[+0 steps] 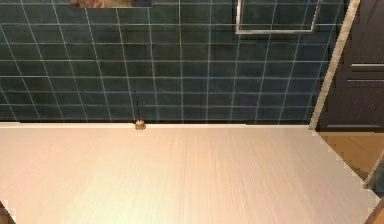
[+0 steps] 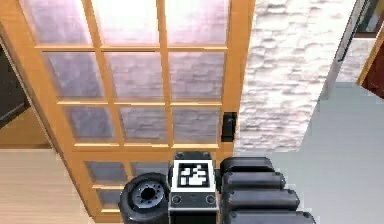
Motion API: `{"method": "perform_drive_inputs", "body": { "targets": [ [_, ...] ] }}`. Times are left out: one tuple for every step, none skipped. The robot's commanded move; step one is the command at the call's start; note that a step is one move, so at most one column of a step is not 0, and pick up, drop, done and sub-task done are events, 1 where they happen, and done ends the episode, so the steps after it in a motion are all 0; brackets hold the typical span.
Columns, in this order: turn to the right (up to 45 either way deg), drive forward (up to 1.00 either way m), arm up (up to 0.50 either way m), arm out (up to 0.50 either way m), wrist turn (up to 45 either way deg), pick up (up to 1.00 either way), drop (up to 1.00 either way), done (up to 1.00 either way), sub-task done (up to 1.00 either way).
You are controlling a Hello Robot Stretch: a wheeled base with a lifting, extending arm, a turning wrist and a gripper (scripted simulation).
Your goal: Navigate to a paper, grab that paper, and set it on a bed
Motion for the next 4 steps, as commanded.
{"method": "perform_drive_inputs", "body": {
  "targets": [
    [9.0,0.00,0.00,0.00,0.0,0.00,0.00,0.00,0.00],
    [0.0,0.90,0.00,0.00,0.0,0.00,0.00,0.00,0.00],
    [45.0,0.00,0.00,0.00,0.0,0.00,0.00,0.00,0.00],
    [3.0,0.00,0.00,0.00,0.0,0.00,0.00,0.00,0.00]
  ]
}}
